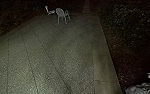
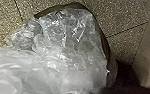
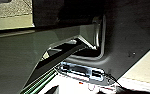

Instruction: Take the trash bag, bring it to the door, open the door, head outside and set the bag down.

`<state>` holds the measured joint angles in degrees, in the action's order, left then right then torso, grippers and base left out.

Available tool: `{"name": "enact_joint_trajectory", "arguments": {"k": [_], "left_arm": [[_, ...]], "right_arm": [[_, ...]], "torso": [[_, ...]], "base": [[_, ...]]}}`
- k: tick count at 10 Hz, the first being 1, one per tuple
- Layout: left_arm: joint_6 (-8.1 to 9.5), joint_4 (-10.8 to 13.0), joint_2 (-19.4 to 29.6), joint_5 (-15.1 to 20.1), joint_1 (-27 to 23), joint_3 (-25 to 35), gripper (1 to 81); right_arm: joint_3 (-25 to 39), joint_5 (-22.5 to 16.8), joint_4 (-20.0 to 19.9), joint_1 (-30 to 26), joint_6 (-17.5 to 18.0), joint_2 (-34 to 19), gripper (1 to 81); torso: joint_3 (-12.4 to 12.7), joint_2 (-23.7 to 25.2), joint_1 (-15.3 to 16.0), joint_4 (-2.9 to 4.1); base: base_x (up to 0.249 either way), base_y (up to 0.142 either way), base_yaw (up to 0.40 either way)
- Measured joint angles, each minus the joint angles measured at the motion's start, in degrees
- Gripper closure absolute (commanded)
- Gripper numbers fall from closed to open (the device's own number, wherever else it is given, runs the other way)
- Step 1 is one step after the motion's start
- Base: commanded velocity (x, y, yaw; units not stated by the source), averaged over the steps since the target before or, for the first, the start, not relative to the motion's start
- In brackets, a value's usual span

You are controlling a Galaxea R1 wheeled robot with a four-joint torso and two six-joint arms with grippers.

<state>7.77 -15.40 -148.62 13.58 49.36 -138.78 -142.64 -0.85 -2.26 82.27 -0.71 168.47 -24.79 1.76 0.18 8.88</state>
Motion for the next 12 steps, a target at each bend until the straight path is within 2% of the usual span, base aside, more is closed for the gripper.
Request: {"name": "enact_joint_trajectory", "arguments": {"k": [4,6,8,11,12], "left_arm": [[-0.22,-0.3,-0.3,1.5,0.2,-0.2,1.0],[-0.57,0.9,-1.9,1.5,1.8,-0.4,1.0],[-1.07,4.6,-5.0,1.7,6.9,-1.3,1.0],[-1.49,11.9,-10.8,1.2,16.2,-3.7,1.0],[-1.51,13.6,-11.9,0.7,19.1,-4.0,1.0]], "right_arm": [[-0.4,0.0,0.0,0.1,0.0,0.2,1.0],[-1.4,0.0,0.0,0.1,0.0,0.6,1.0],[-3.0,-0.5,0.0,0.5,-0.2,1.3,1.0],[-3.3,-1.0,-0.4,1.4,-0.4,1.5,1.0],[-3.3,-1.0,-0.7,1.4,-0.4,1.6,1.0]], "torso": [[0.0,0.0,0.0,0.0],[0.1,0.0,0.0,0.0],[2.5,0.0,0.0,0.0],[7.4,0.0,0.0,-0.06],[8.9,0.0,0.0,-0.57]], "base": [[0.0,0.0,0.0],[0.0,0.0,0.0],[0.0,0.0,0.0],[0.0,0.0,0.0],[0.0,0.0,0.0]]}}
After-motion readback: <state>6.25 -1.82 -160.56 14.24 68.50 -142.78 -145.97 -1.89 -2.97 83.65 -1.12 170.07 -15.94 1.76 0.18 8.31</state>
